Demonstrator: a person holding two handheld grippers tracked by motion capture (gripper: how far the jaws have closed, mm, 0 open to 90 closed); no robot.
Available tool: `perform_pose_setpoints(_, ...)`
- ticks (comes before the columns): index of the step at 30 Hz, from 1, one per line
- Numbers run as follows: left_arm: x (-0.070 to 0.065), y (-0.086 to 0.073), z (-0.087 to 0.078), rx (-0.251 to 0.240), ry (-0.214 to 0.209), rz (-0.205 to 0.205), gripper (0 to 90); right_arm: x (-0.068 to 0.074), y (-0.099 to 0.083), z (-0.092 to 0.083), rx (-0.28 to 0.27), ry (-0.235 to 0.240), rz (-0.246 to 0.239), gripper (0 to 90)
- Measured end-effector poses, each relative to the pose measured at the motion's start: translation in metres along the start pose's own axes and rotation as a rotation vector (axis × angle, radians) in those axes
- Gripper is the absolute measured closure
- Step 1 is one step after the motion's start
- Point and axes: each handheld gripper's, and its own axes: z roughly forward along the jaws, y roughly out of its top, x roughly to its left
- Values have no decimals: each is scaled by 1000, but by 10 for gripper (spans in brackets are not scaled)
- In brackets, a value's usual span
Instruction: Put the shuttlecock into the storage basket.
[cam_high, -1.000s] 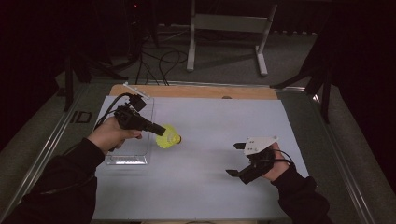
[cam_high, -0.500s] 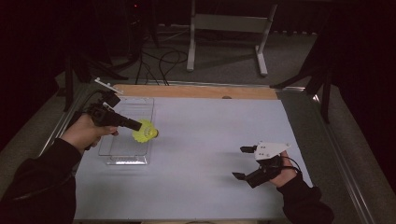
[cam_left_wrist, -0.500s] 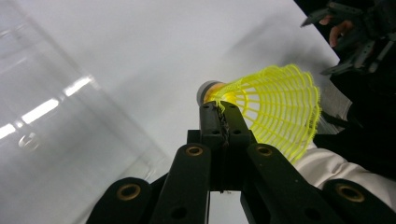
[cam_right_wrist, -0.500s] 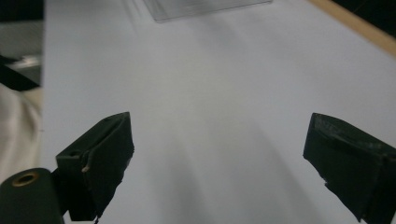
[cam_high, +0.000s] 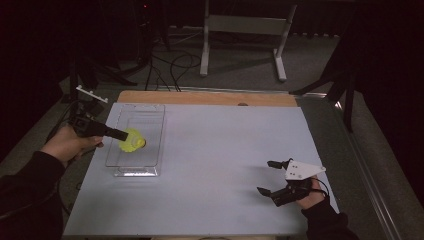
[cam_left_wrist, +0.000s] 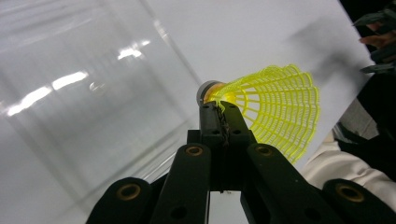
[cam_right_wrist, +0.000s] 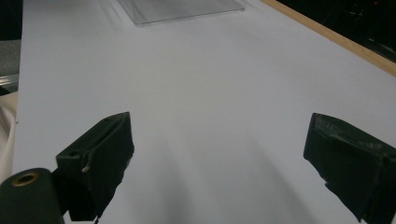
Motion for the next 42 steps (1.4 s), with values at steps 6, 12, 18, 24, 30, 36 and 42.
perform_pose_setpoints(6,18,-11,-13,-6,25,-60,900,1,-7,-2,-23,-21,-18,83)
perform_pose_setpoints(12,32,-19,-20,10,58,-101,900,2,-9,-1,-29,-24,-35,83)
perform_pose_setpoints(18,39,-24,-24,23,75,-126,900,3,-9,2,-31,-21,-38,83)
perform_pose_setpoints(24,42,-29,-22,64,89,-136,900,4,-9,3,-32,-14,-34,84)
perform_pose_setpoints(30,44,-31,-21,93,100,-139,900,4,-10,4,-31,-4,-26,83)
perform_pose_setpoints(36,50,-34,-13,124,105,-145,900,4,-10,5,-31,2,-21,83)
perform_pose_setpoints(42,53,-36,-6,152,109,-143,900,4,-11,5,-29,6,-18,83)
